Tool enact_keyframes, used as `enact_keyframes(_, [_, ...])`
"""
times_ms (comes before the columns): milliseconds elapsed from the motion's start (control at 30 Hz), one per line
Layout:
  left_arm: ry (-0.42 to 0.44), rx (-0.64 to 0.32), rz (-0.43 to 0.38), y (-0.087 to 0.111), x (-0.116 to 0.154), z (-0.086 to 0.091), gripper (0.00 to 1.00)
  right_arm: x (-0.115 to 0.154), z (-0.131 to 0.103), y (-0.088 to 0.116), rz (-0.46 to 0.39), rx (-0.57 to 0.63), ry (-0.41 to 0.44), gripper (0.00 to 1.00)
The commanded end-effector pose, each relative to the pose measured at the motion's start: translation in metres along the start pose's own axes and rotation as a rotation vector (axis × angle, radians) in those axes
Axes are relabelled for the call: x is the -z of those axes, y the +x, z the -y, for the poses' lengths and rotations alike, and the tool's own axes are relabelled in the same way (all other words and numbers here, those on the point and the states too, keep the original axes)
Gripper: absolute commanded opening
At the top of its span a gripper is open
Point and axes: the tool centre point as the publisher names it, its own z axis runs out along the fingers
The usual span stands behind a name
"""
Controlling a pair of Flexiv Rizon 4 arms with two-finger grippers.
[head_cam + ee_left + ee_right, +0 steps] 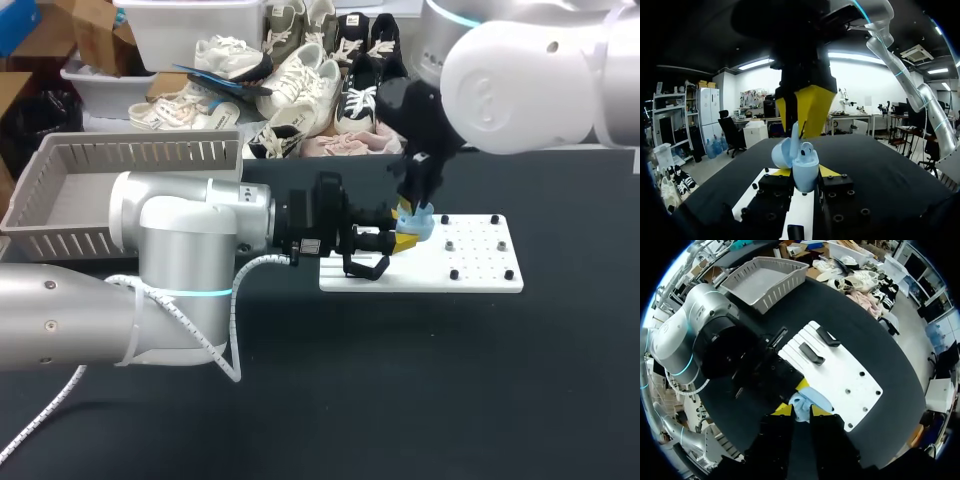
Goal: Pick up each earbud case from the left stands, insert the matching earbuds, close the lid, and place the case in the box.
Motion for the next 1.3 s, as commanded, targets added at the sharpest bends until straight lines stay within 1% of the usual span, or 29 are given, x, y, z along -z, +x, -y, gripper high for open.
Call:
enact_keyframes(33, [0.0,-0.001,0.003,0.0009,-0.0002,-0.0003,0.0,0.0011,-0.0012,0.0029,0.001,-0.003,0.007,0.0])
enact_keyframes(667, [0.0,-0.001,0.003,0.0009,-0.0002,-0.0003,0.0,-0.0051,-0.0056,0.0046,-0.033,0.003,0.006,0.0])
enact_keyframes(867, [0.0,-0.001,0.003,0.0009,-0.0002,-0.0003,0.0,-0.0018,-0.0061,0.0058,-0.025,0.0,0.007,0.0])
enact_keyframes(1300, [0.0,-0.001,0.003,0.0009,-0.0002,-0.0003,0.0,-0.0049,-0.0107,0.0082,-0.03,-0.003,0.0,0.0])
